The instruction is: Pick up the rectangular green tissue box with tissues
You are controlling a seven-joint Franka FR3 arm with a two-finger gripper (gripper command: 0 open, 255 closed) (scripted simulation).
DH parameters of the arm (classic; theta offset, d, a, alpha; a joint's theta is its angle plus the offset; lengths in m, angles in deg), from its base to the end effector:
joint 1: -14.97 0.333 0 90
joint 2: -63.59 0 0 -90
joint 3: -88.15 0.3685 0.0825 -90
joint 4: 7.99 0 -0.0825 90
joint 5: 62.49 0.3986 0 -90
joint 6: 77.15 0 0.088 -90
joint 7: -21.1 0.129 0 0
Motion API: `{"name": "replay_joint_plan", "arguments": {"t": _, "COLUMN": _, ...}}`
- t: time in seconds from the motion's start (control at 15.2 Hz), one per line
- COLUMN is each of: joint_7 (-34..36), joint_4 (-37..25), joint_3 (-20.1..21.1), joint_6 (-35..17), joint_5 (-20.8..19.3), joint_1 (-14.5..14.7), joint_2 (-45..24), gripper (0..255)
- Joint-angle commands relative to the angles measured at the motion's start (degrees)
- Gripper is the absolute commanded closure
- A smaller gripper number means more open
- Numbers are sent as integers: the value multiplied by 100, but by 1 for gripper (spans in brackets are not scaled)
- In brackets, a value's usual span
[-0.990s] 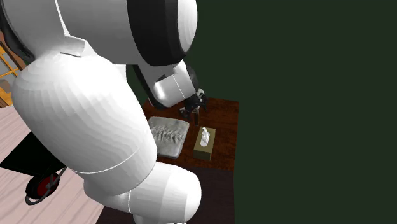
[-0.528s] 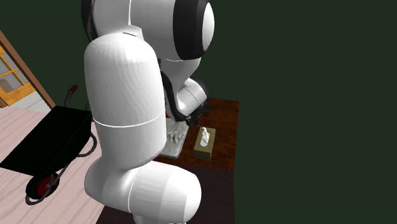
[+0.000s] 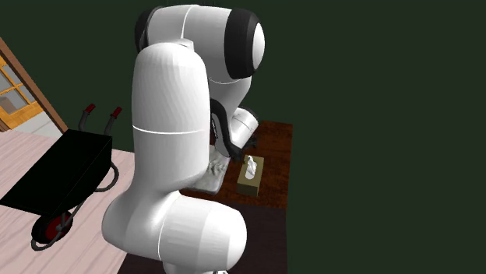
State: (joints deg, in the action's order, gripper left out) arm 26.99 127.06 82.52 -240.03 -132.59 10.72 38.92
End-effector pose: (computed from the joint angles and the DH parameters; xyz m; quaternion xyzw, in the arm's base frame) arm 0.5101 -0.0477 0.1529 0.8794 0.4312 0.0061 0.2016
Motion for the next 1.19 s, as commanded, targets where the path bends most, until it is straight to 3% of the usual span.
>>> {"name": "replay_joint_plan", "arguments": {"t": 0.0, "joint_7": 250, "joint_4": -88, "joint_3": -84, "joint_6": -80, "joint_5": -229, "joint_1": 63, "joint_2": -184, "gripper": 0}}
{"name": "replay_joint_plan", "arguments": {"t": 0.2, "joint_7": 422, "joint_4": -167, "joint_3": -139, "joint_6": -132, "joint_5": -378, "joint_1": 108, "joint_2": -328, "gripper": 0}}
{"name": "replay_joint_plan", "arguments": {"t": 0.26, "joint_7": 418, "joint_4": -162, "joint_3": -140, "joint_6": -133, "joint_5": -377, "joint_1": 105, "joint_2": -322, "gripper": 255}}
{"name": "replay_joint_plan", "arguments": {"t": 0.86, "joint_7": 423, "joint_4": -167, "joint_3": -140, "joint_6": -132, "joint_5": -378, "joint_1": 109, "joint_2": -328, "gripper": 255}}
{"name": "replay_joint_plan", "arguments": {"t": 1.12, "joint_7": -17, "joint_4": 28, "joint_3": -2, "joint_6": 1, "joint_5": 7, "joint_1": -3, "joint_2": 35, "gripper": 255}}
